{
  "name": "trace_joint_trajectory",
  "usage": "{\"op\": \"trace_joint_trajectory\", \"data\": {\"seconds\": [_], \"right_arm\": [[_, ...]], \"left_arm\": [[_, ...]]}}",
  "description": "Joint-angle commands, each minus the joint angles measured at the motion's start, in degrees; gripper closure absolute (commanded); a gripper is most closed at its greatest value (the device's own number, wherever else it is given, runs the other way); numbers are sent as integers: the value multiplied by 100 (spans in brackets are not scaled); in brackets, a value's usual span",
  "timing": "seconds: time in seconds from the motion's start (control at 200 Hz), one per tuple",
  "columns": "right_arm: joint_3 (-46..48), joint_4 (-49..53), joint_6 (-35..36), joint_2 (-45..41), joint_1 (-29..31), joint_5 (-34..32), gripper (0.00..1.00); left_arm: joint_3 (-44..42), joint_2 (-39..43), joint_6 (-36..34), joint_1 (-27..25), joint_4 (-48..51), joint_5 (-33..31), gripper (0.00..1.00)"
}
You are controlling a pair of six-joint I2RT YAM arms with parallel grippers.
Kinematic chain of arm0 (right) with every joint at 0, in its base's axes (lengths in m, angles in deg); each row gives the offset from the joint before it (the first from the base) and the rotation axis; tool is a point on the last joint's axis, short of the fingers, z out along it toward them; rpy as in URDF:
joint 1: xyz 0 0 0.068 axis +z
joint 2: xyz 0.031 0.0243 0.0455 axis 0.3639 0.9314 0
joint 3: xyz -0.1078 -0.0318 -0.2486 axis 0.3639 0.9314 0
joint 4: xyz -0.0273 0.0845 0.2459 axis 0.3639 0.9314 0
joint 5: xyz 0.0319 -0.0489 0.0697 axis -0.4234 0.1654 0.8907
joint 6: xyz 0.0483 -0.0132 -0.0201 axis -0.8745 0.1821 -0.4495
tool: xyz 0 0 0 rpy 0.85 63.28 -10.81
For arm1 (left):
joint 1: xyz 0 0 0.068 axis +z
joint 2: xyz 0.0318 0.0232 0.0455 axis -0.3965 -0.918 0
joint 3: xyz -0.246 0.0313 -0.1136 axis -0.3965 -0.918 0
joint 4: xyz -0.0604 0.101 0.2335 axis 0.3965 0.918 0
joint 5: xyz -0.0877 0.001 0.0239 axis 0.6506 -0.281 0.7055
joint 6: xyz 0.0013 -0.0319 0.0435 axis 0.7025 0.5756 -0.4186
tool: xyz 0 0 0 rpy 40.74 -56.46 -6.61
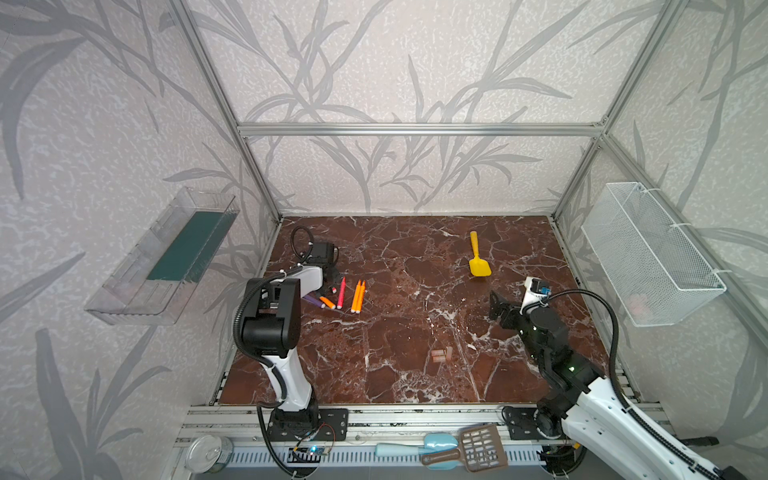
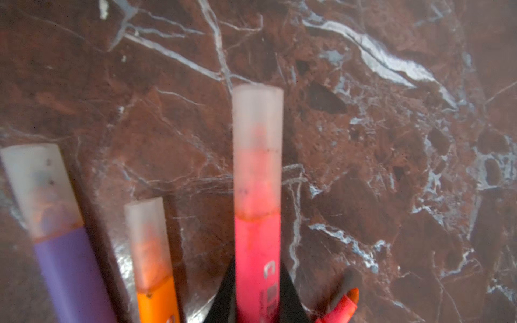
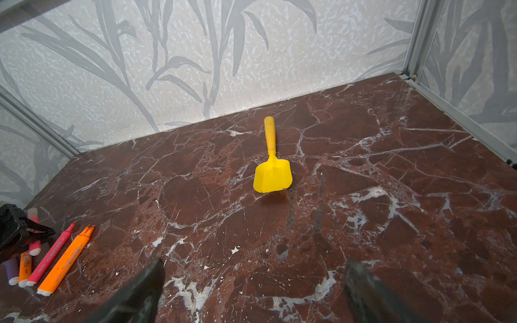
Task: Insert the pens into the pen caps
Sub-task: 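Lower the capped pink marker beside the other markers with the left gripper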
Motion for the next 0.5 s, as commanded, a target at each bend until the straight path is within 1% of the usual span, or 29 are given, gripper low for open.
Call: {"op": "trace_joint_trajectory", "data": {"seconds": [0.0, 0.14, 0.275, 0.405, 0.495], "right_arm": [[88, -183, -45, 63, -68, 108, 3], [58, -140, -70, 84, -123, 173, 3], [129, -176, -105, 6, -166, 245, 3], [85, -77, -111, -78, -204, 294, 3], [135, -106, -114, -132, -216, 301, 3]], "left_arm": [[-244, 66, 401, 51, 102, -66, 90], [-224, -9, 370, 55, 159, -72, 84], [-277, 13, 361, 52, 100, -51, 76], [-276, 124, 289, 52, 140, -62, 73], [-229, 191, 236, 53, 212, -72, 68]]}}
